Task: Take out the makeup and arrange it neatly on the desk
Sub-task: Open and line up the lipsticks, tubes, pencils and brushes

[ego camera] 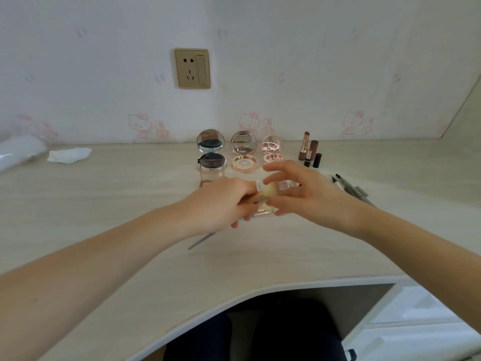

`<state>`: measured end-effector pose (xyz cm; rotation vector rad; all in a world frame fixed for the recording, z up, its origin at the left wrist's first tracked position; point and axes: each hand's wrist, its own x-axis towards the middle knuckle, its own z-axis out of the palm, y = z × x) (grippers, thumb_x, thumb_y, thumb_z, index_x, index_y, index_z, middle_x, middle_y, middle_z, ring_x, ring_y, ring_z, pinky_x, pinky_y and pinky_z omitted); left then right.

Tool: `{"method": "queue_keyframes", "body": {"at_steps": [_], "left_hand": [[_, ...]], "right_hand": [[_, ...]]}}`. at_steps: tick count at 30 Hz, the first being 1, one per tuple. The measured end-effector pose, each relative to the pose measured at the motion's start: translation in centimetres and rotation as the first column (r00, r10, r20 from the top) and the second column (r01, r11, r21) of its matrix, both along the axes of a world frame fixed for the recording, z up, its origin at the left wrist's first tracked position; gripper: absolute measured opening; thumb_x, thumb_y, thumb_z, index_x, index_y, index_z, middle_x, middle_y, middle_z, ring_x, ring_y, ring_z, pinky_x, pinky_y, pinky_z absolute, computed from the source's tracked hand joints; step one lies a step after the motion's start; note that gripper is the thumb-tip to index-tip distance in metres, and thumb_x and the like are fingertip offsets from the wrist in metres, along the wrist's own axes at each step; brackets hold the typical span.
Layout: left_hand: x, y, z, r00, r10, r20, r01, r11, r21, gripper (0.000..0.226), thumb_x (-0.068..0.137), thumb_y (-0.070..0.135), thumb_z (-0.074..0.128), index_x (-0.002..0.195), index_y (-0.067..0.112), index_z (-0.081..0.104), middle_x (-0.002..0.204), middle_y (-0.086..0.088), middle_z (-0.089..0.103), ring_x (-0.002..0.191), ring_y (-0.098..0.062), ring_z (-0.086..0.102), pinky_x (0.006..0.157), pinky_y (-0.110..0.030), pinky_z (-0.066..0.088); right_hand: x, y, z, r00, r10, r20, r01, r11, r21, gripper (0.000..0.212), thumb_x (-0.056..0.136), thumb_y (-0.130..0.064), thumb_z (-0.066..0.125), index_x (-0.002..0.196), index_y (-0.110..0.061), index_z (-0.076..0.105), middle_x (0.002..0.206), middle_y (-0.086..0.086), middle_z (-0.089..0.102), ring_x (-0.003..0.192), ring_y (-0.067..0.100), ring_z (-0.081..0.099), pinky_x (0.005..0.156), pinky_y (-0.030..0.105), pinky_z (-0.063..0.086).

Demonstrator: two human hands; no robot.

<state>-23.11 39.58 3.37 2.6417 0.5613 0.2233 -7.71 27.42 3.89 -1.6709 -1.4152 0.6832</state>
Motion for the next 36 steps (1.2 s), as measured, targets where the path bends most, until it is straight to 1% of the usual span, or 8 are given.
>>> {"method": "queue_keyframes", "body": {"at_steps": [4, 10, 15, 20, 24, 27, 31, 36], "left_hand": [[0.7, -0.3, -0.6, 0.992, 0.006, -0.128, 0.0, 0.999, 0.051, 0.018, 0.089, 0.028, 0.064, 0.072, 0.026, 0.058, 0.071, 0.007, 0.069, 0.056, -0.006, 0.066, 0.075, -0.037, 0.056], [0.1, -0.6, -1.7, 0.996, 0.066, -0.055, -0.061, 0.994, 0.095, 0.021, 0.081, 0.03, 0.073, 0.101, 0.027, 0.07, 0.087, 0.007, 0.067, 0.086, -0.012, 0.059, 0.082, -0.03, 0.047], [-2.2, -0.3, -3.8, 0.998, 0.003, 0.059, -0.01, 0.991, 0.13, 0.034, 0.079, 0.017, 0.072, 0.113, 0.02, 0.067, 0.103, 0.005, 0.066, 0.087, -0.005, 0.059, 0.082, -0.025, 0.048], [-4.9, 0.3, -6.1, 0.982, -0.071, 0.174, 0.009, 0.942, 0.334, 0.035, 0.082, 0.023, 0.069, 0.118, 0.021, 0.065, 0.111, 0.01, 0.059, 0.107, -0.007, 0.05, 0.091, -0.02, 0.04], [-6.3, 0.7, -6.7, 0.981, -0.125, 0.149, 0.059, 0.922, 0.384, 0.036, 0.093, 0.028, 0.047, 0.125, 0.021, 0.062, 0.128, 0.007, 0.055, 0.119, -0.011, 0.05, 0.1, -0.024, 0.039], [-6.6, 1.1, -7.1, 0.988, -0.114, 0.102, 0.07, 0.931, 0.357, 0.04, 0.097, 0.032, 0.038, 0.131, 0.026, 0.058, 0.14, 0.007, 0.048, 0.129, -0.011, 0.045, 0.106, -0.025, 0.035], [-6.5, 1.9, -7.4, 0.989, -0.128, 0.072, 0.098, 0.939, 0.328, 0.044, 0.098, 0.034, 0.032, 0.137, 0.029, 0.051, 0.149, 0.011, 0.041, 0.139, -0.007, 0.034, 0.113, -0.019, 0.024], [-5.6, 3.1, -7.5, 0.993, -0.093, 0.075, 0.069, 0.958, 0.279, 0.048, 0.096, 0.037, 0.028, 0.135, 0.029, 0.055, 0.146, 0.011, 0.044, 0.135, -0.006, 0.039, 0.111, -0.007, 0.015]], "right_hand": [[-0.4, 0.1, -0.6, 0.958, 0.005, 0.286, -0.002, 1.0, -0.013, 0.018, 0.085, -0.027, 0.068, 0.103, -0.029, 0.066, 0.099, -0.016, 0.067, 0.079, 0.001, 0.069, 0.074, 0.034, 0.059], [0.2, -0.4, -2.2, 0.959, -0.072, 0.274, 0.074, 0.997, 0.004, 0.012, 0.086, -0.013, 0.068, 0.089, -0.024, 0.068, 0.082, -0.011, 0.067, 0.068, -0.001, 0.069, 0.072, 0.019, 0.056], [0.7, -0.7, -4.1, 0.926, -0.032, 0.377, 0.041, 0.999, -0.015, 0.011, 0.085, -0.019, 0.068, 0.092, -0.028, 0.069, 0.081, -0.015, 0.066, 0.084, 0.0, 0.061, 0.095, 0.023, 0.045], [0.8, -0.7, -5.4, 0.852, 0.019, 0.524, -0.042, 0.999, 0.032, 0.013, 0.088, -0.025, 0.065, 0.099, -0.03, 0.07, 0.088, -0.018, 0.064, 0.087, -0.006, 0.052, 0.085, 0.015, 0.038], [1.1, -0.5, -6.4, 0.794, -0.027, 0.608, -0.062, 0.99, 0.125, 0.019, 0.089, -0.023, 0.064, 0.108, -0.025, 0.069, 0.101, -0.01, 0.063, 0.096, 0.008, 0.056, 0.089, 0.034, 0.048], [1.1, -0.6, -6.5, 0.729, -0.043, 0.683, -0.079, 0.986, 0.147, 0.031, 0.092, -0.028, 0.057, 0.122, -0.028, 0.062, 0.121, -0.008, 0.058, 0.113, 0.011, 0.05, 0.096, 0.033, 0.045], [0.6, -0.6, -6.6, 0.615, 0.102, 0.782, -0.154, 0.988, -0.007, 0.043, 0.095, -0.045, 0.038, 0.131, -0.031, 0.056, 0.145, -0.006, 0.045, 0.136, 0.015, 0.038, 0.11, 0.026, 0.024], [0.5, 0.6, -6.8, 0.596, 0.148, 0.789, -0.141, 0.987, -0.079, 0.063, 0.093, -0.052, 0.01, 0.147, -0.031, 0.032, 0.158, -0.01, 0.015, 0.148, 0.011, 0.006, 0.113, 0.016, -0.004]]}}
